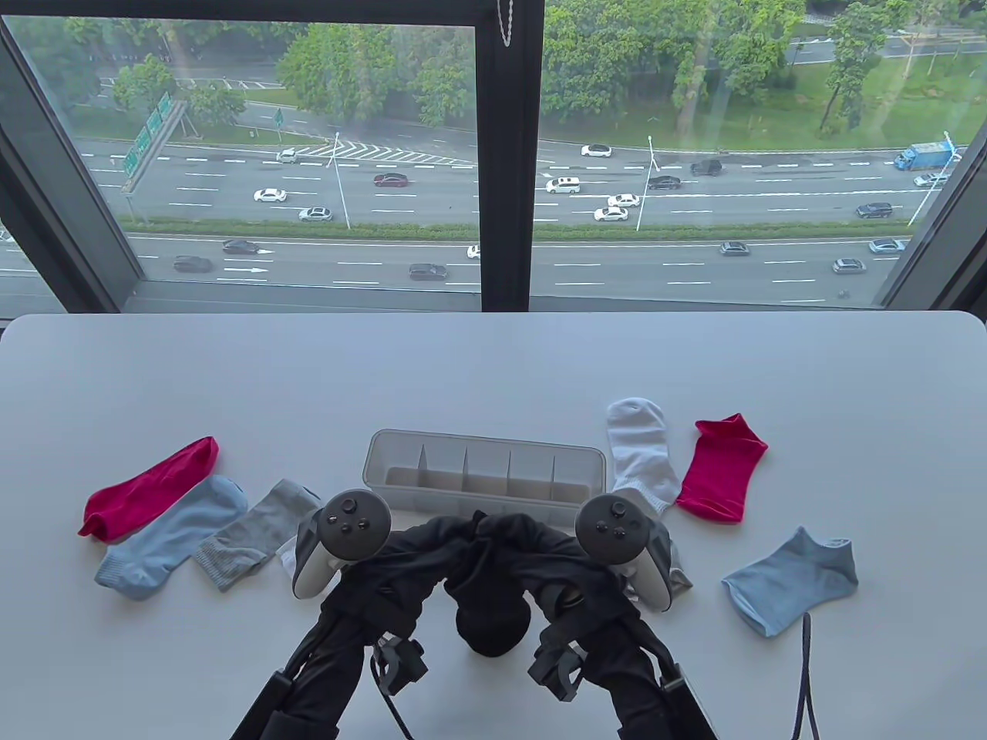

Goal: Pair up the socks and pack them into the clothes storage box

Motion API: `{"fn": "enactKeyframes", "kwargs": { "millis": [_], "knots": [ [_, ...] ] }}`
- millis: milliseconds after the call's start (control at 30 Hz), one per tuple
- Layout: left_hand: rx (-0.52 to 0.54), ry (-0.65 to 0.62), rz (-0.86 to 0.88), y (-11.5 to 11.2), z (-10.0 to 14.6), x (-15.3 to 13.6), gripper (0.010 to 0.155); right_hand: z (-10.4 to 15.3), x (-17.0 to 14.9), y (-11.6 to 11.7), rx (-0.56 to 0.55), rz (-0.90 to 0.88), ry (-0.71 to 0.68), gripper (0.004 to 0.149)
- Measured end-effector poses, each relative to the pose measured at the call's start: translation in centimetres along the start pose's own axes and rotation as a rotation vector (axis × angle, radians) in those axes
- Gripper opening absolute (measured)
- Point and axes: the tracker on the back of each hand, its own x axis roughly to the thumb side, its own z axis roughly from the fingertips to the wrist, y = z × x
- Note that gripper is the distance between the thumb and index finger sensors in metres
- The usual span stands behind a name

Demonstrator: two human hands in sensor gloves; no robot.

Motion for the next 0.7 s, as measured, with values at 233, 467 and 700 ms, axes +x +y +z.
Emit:
{"fn": "enactKeyframes", "kwargs": {
  "millis": [233, 467, 700],
  "knots": [
    [-0.04, 0.017, 0.027, -0.4, -0.1, -0.2, 0.049, 0.1, 0.1, 0.3, -0.026, 0.024, 0.013, 0.041],
    [-0.068, -0.001, -0.035, -0.5, -0.1, 0.6, 0.045, 0.2, -0.2, 0.0, -0.101, 0.064, 0.063, 0.042],
    [-0.176, -0.005, -0.086, -1.5, -0.2, 1.0, 0.077, 0.3, -0.1, 0.5, -0.135, 0.099, 0.089, 0.041]
  ]
}}
